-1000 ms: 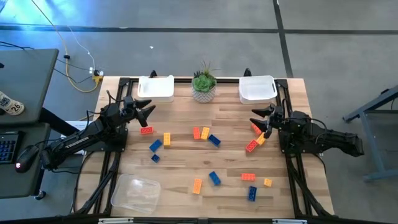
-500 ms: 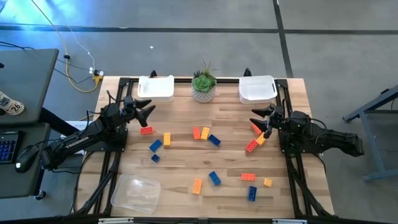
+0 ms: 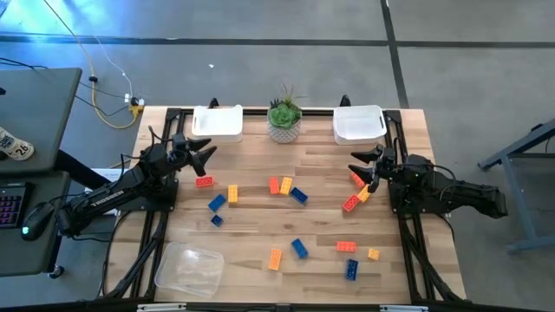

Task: Sort & place blocks by color
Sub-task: Put the orange game piece into the transparent bin

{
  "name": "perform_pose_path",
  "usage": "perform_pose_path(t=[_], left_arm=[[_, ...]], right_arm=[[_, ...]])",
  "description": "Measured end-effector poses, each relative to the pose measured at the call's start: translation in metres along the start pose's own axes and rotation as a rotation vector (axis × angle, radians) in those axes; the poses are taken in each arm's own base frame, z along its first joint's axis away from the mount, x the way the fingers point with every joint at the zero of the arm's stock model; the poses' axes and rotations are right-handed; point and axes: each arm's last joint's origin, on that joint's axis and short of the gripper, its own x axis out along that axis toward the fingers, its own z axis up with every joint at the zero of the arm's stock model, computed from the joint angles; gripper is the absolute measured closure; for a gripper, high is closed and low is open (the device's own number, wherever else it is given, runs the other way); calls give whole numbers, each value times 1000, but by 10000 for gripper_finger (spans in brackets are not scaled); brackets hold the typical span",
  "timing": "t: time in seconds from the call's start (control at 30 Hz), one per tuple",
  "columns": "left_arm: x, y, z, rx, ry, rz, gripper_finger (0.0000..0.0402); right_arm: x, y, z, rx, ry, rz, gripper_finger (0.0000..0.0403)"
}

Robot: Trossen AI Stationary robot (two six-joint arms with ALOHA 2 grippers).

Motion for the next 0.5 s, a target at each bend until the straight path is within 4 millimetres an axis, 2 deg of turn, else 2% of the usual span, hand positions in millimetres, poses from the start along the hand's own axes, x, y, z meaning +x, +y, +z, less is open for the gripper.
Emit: perform_pose_path(t=[0.3,0.5], left_arm=[[0,-3,7,-38,-62,-35,183],[-8,-13,35,28,-67,-82,183]], right_arm=[[0,0,0,0,0,0,139],[0,0,0,0,0,0,139]])
